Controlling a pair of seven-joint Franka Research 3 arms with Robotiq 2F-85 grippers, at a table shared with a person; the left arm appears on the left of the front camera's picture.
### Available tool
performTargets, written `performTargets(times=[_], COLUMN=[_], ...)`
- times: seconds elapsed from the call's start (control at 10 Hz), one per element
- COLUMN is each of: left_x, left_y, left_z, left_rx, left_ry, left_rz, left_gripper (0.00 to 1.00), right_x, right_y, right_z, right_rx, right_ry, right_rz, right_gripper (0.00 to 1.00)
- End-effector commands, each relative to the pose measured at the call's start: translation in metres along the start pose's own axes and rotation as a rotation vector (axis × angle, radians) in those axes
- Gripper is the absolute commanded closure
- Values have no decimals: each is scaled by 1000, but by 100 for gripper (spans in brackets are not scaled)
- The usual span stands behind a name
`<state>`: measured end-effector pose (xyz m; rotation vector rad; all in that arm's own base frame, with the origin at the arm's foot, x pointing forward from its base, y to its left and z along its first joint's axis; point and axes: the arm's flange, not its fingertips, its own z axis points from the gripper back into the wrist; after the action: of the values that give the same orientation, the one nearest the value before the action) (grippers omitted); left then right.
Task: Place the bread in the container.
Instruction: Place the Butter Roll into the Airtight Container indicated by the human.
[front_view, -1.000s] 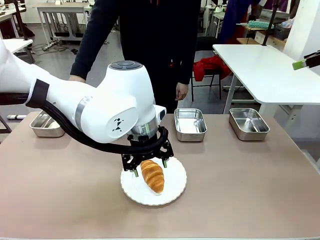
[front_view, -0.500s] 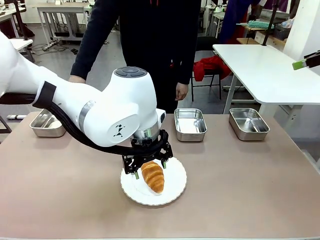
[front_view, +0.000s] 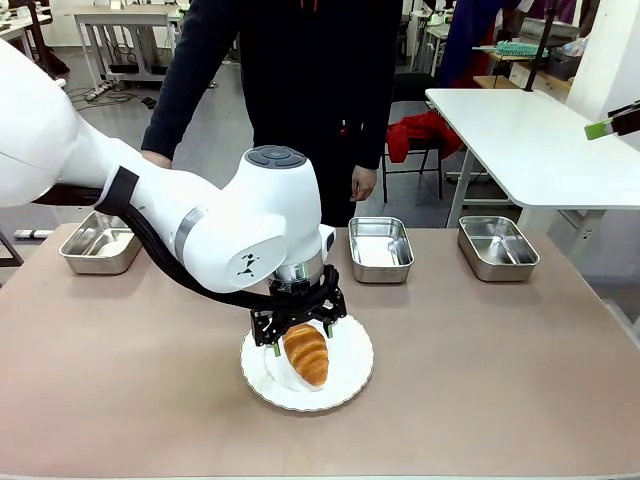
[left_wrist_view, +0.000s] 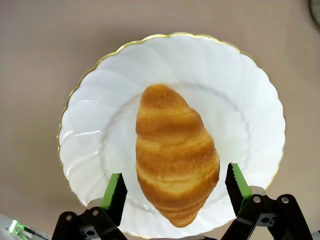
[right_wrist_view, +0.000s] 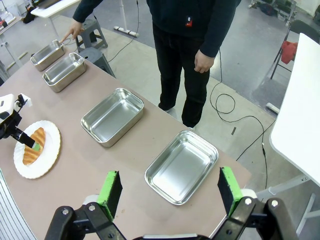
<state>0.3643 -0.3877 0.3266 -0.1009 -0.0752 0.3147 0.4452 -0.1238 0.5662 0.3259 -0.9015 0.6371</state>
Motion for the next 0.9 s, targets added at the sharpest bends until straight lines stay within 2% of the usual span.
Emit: performTargets(times=[0.0,0.4,0.5,0.8], left_x=[1,3,2,2], left_y=[-13,-16,-16,-15], left_z=[-7,-16,-16,-16], left_rx=[16,34,49,62], left_ry=[-22,0,12,16], left_rz=[19,15,21,0], left_gripper=[0,0,19,20], right_x=[1,1,1,1], right_y=[0,0,0,0], right_z=[0,0,0,0], right_rx=[4,4,4,4], right_ry=[-19,-19,-19,-19], right_rz=[0,0,0,0], right_gripper=[0,0,0,0])
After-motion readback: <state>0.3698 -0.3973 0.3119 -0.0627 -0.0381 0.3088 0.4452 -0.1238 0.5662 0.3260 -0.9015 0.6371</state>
